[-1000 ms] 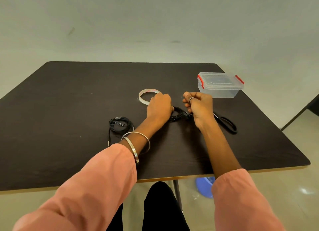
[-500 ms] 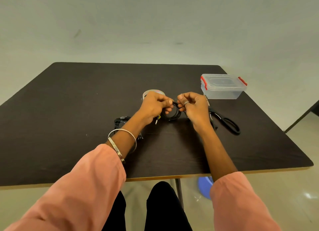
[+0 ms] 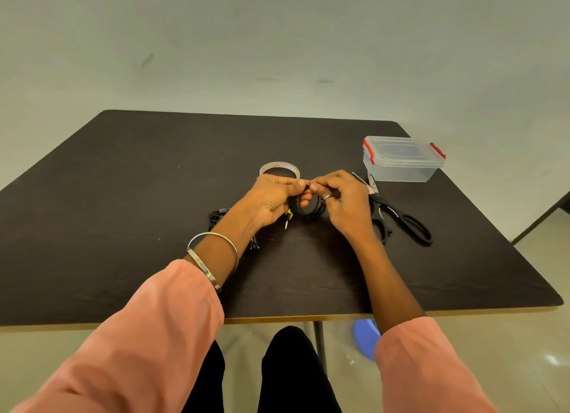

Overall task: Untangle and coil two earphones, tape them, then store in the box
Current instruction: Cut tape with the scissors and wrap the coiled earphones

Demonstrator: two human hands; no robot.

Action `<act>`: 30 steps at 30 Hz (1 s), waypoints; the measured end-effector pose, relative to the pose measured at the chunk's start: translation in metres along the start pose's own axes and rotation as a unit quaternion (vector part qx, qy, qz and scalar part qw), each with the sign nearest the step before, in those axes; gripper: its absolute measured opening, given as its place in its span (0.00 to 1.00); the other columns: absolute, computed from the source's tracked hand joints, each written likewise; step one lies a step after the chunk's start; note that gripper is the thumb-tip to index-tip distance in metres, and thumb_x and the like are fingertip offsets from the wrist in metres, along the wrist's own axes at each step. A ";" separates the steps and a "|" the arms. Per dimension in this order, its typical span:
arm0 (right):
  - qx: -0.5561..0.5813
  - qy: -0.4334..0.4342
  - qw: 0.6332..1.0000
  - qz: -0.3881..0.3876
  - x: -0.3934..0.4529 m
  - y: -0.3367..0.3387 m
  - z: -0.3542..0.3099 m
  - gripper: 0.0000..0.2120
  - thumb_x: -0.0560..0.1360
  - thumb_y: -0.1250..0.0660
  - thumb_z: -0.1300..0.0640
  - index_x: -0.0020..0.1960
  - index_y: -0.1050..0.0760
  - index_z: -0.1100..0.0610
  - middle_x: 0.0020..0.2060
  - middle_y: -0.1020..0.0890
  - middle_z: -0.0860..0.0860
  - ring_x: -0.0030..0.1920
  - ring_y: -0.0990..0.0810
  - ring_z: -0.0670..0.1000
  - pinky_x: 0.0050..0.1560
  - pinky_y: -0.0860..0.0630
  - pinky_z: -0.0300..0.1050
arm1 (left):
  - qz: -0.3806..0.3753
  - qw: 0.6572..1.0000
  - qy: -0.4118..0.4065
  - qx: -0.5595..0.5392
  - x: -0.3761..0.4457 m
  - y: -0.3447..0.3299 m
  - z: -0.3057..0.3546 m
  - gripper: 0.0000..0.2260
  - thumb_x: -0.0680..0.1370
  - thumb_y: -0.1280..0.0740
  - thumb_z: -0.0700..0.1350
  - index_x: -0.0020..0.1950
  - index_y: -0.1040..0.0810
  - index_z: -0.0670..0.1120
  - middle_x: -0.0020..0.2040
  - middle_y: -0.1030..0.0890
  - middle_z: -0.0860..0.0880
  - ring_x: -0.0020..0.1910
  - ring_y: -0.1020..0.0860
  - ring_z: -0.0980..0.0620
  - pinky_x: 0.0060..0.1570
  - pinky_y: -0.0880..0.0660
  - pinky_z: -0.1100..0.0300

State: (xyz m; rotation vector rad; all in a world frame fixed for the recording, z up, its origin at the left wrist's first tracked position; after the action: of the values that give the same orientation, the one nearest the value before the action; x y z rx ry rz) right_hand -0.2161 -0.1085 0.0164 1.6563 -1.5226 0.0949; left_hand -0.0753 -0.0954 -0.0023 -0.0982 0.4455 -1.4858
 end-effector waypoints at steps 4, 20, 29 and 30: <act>-0.034 0.054 0.998 -0.017 -0.002 -0.002 -0.002 0.09 0.75 0.31 0.62 0.54 0.17 0.59 0.44 0.21 0.53 0.45 0.23 0.49 0.44 0.29 0.33 | 0.009 1.000 0.011 -0.021 -0.003 0.001 0.002 0.05 0.77 0.35 0.32 0.49 0.21 0.32 0.38 0.18 0.40 0.33 0.19 0.50 0.39 0.19 0.58; 0.182 -0.109 0.975 0.059 -0.001 0.014 0.002 0.07 0.76 0.31 0.55 0.51 0.18 0.58 0.45 0.15 0.50 0.49 0.17 0.48 0.53 0.22 0.44 | 0.032 0.979 -0.148 0.136 -0.009 0.005 0.015 0.04 0.76 0.33 0.33 0.45 0.18 0.36 0.35 0.18 0.42 0.33 0.20 0.51 0.39 0.20 0.60; 0.151 -0.104 0.983 -0.013 0.000 0.003 0.002 0.18 0.68 0.24 0.65 0.57 0.22 0.60 0.42 0.17 0.50 0.44 0.17 0.45 0.48 0.20 0.39 | 0.040 0.932 -0.249 0.261 -0.015 -0.005 0.016 0.05 0.78 0.33 0.38 0.49 0.18 0.39 0.37 0.17 0.45 0.34 0.19 0.54 0.40 0.20 0.61; 0.138 -0.098 0.986 -0.010 0.000 0.003 0.002 0.19 0.68 0.24 0.65 0.57 0.22 0.61 0.42 0.17 0.50 0.43 0.17 0.44 0.48 0.20 0.39 | 0.045 0.924 -0.257 0.278 -0.016 -0.007 0.016 0.05 0.78 0.33 0.39 0.49 0.18 0.38 0.37 0.17 0.45 0.34 0.19 0.55 0.40 0.20 0.61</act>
State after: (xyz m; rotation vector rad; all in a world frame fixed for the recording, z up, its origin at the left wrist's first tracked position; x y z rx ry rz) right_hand -0.2191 -0.1094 0.0171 1.9470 -1.6993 0.1392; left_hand -0.0763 -0.0839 0.0184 -0.0135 -0.3969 -1.3793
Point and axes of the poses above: each hand's wrist, its own x-axis towards the middle knuckle, its own y-axis out of the back of the hand, z = x × y, the point moved 5 cm from there along x, towards the middle knuckle
